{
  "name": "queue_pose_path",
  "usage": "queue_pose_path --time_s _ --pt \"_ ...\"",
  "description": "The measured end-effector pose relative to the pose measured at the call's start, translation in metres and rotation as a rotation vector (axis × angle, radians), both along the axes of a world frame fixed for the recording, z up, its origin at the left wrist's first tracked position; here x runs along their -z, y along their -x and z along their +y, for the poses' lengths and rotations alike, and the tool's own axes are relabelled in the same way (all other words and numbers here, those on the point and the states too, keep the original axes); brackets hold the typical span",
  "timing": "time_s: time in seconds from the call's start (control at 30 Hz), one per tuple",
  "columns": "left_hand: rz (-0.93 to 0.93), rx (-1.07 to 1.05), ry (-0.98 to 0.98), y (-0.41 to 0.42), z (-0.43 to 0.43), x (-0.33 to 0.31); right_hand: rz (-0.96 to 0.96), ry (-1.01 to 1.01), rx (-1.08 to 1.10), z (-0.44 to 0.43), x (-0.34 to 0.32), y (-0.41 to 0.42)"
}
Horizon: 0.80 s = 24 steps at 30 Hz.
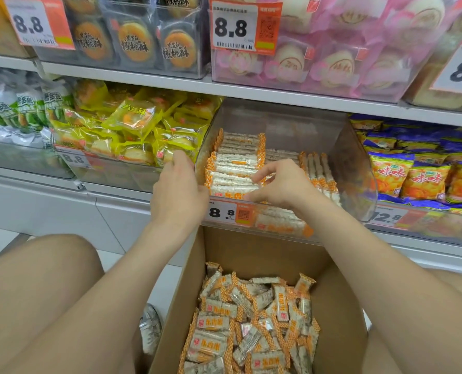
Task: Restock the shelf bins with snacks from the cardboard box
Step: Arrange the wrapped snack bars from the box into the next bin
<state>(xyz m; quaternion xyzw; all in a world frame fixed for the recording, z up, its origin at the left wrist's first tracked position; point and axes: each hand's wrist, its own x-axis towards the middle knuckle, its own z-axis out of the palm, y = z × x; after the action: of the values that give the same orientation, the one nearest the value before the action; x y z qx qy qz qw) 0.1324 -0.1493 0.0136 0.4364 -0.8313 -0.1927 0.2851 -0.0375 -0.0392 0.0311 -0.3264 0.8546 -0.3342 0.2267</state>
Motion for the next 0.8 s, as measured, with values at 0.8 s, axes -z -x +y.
queue_pose_path --time_s 0.8 --pt "-0.167 0.264 0.534 -0.013 0.027 0.024 0.371 0.195 -0.058 0.044 -0.011 -0.032"
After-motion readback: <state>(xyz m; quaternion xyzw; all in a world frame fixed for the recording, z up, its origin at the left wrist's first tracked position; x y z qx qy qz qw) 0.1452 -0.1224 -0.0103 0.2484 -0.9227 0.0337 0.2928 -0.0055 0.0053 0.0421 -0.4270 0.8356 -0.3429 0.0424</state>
